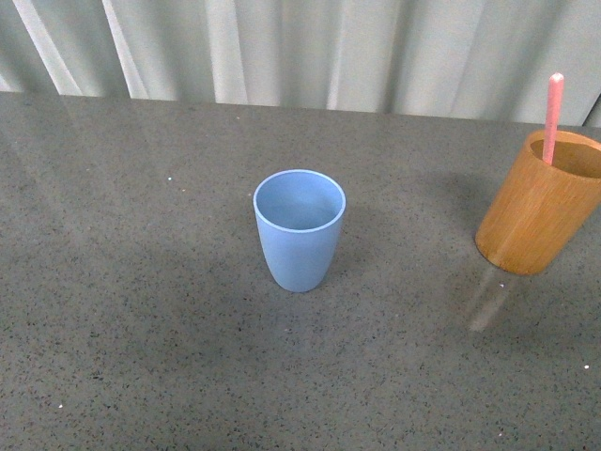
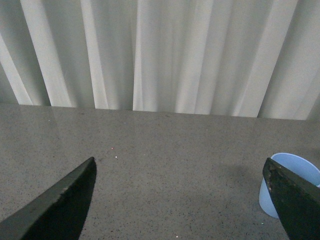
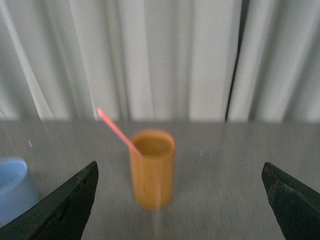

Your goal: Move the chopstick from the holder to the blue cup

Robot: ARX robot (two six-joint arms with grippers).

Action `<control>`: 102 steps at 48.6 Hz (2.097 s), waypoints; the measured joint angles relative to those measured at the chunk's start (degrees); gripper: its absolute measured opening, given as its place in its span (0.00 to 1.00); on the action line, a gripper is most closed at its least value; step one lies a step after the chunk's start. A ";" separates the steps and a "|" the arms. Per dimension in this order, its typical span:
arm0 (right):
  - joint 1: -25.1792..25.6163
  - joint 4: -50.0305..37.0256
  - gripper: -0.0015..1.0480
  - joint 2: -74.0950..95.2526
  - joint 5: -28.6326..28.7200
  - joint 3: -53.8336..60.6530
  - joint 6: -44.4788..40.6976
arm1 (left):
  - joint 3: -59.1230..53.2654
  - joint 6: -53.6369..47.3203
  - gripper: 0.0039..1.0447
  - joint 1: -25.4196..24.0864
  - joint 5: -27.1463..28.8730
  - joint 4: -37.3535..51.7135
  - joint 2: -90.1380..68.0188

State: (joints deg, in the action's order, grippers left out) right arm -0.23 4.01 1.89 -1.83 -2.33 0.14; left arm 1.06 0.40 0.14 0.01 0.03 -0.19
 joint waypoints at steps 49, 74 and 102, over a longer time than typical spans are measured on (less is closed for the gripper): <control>4.50 -39.80 0.90 79.65 15.08 -20.35 -34.07 | 0.00 -0.13 0.94 0.00 0.00 0.00 0.00; -2.45 -50.99 0.90 94.27 15.67 -28.76 -34.99 | 0.00 -0.13 0.94 0.00 0.00 0.00 0.00; -3.50 -59.45 0.50 100.56 15.72 -28.85 -34.84 | 0.00 -0.13 0.94 0.00 0.00 0.00 0.00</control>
State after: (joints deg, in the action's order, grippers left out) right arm -3.73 -55.44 102.45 13.89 -31.18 -34.70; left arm 1.06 0.27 0.14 0.01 0.03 -0.19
